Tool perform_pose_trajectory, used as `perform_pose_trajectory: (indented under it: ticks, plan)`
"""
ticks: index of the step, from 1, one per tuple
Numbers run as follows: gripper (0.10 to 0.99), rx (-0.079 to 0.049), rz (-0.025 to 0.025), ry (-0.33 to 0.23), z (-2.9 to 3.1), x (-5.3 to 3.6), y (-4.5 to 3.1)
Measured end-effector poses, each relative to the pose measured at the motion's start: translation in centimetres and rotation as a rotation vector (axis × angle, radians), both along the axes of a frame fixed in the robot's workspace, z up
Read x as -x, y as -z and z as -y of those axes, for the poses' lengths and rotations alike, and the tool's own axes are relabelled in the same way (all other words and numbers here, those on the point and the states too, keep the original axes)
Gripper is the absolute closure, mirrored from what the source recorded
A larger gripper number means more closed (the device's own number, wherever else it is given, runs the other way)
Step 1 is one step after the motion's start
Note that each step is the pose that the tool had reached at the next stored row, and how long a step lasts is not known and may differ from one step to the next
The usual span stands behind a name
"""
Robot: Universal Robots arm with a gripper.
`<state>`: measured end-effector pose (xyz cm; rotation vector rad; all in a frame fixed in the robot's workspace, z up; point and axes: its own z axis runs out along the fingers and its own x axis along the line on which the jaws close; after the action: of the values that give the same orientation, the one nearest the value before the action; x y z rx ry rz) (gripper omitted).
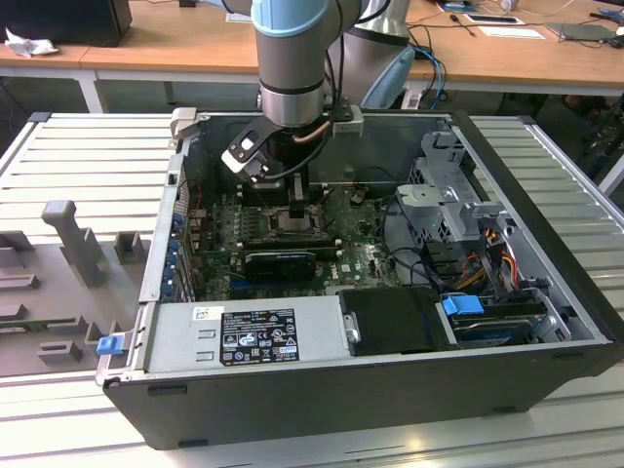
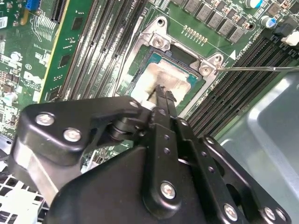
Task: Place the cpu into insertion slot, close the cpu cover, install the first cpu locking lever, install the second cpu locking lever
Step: 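Place the cpu into insertion slot, then close the cpu cover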
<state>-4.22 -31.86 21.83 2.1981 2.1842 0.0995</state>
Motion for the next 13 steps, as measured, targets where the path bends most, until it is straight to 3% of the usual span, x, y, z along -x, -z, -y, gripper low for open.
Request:
perform_pose_trajectory:
  ticks: [13]
  plan:
    - [0.980,0.001,0.0000,0.000,0.00,0.00,-1.09]
